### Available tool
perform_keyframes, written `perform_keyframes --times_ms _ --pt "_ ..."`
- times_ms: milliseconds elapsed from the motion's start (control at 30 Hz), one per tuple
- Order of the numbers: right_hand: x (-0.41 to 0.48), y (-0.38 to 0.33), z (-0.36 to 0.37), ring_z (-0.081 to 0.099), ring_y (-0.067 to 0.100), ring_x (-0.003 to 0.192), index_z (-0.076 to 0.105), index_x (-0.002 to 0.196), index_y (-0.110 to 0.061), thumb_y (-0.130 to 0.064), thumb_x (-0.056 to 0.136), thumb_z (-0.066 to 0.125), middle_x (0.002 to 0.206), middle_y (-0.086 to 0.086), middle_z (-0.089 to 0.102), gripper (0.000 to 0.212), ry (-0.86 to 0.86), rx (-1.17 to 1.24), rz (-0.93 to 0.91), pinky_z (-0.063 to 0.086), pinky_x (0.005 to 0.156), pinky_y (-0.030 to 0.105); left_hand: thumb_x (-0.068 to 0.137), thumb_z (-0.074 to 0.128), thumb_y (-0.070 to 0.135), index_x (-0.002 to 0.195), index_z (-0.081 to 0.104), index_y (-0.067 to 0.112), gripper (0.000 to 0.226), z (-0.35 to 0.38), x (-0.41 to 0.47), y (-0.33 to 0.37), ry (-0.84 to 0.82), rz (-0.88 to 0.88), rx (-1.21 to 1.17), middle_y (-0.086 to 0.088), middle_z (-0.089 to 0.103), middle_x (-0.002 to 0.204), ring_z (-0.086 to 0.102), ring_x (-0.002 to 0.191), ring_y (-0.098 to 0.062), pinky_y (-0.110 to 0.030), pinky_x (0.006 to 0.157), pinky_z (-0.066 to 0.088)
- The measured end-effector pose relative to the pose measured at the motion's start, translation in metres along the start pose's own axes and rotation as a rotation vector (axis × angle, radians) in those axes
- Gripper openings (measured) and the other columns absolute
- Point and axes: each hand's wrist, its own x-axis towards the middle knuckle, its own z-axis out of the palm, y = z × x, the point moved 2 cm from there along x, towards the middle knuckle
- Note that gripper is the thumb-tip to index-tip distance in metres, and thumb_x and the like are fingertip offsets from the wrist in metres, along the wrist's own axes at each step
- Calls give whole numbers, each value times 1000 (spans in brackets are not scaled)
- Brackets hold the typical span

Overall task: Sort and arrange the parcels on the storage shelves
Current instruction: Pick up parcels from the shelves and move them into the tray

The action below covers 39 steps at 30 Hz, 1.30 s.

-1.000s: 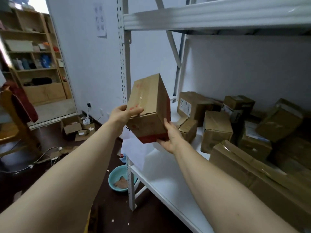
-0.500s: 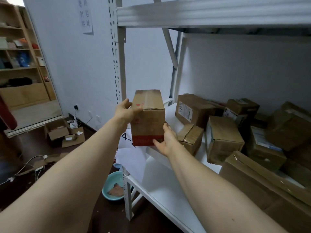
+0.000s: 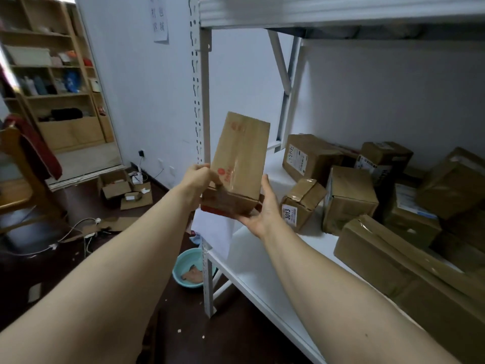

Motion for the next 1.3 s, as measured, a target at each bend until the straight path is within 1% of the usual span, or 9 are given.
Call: perform_keyframes --times_ms 67,200,367,467,667,767,933,1133,1300 --pt "-20 7 -3 65 33 97 60 118 -10 -48 77 73 110 18 68 58 -18 0 -12 55 84 50 73 53 -10 119 58 8 50 -2 -31 -11 33 -3 -14 -13 63 83 62 68 -28 -45 77 55" --pt "-55 15 -7 66 30 100 53 131 -16 -28 77 78 119 11 66 60 -54 -183 -123 57 78 49 74 55 -14 138 43 16 72 -10 -84 -37 83 -7 -61 -13 59 112 61 93 -30 -45 85 53" --pt "-99 42 -16 66 23 80 57 126 -16 -12 91 63 102 8 69 36 -200 -376 -41 56 66 43 78 57 -4 97 62 12 25 -26 -148 -66 159 -77 -33 -8 59 78 55 61 -19 -25 45 48" --pt "-117 63 -28 63 24 82 60 119 -17 -17 91 64 99 8 67 28 -169 -430 75 54 61 44 78 66 12 102 58 12 24 -40 -161 -85 208 -151 -5 -9 58 85 58 70 -21 -30 54 50" --pt "-120 84 -73 60 27 94 56 121 -15 -32 90 66 116 12 60 37 -49 -700 252 56 69 45 49 83 29 122 54 3 83 -27 -158 -136 80 -388 168 -18 61 102 65 86 -32 -45 78 57" --pt "-111 84 -107 54 32 117 53 129 -16 -40 87 67 135 11 51 51 66 -820 332 53 76 45 66 78 22 116 55 2 59 0 -156 -157 33 -438 290 -21 63 105 67 93 -34 -47 85 55" --pt "-103 71 -165 54 34 119 51 131 -19 -41 88 64 136 10 51 50 210 -804 384 51 84 49 84 69 23 108 53 9 32 52 -135 -184 -119 -518 369 -11 63 96 64 93 -25 -39 90 53" --pt "-82 64 -208 43 33 128 41 142 -20 -39 93 58 148 8 37 55 362 -669 380 51 93 48 86 66 28 97 54 12 23 99 -93 -207 -186 -542 439 -8 60 94 59 85 -20 -30 71 50" --pt "-49 73 -207 40 32 131 38 143 -19 -31 98 54 150 7 33 50 455 -571 360 49 91 47 90 61 8 122 55 4 33 109 -52 -216 -240 -484 372 -14 60 108 60 91 -24 -32 63 55"
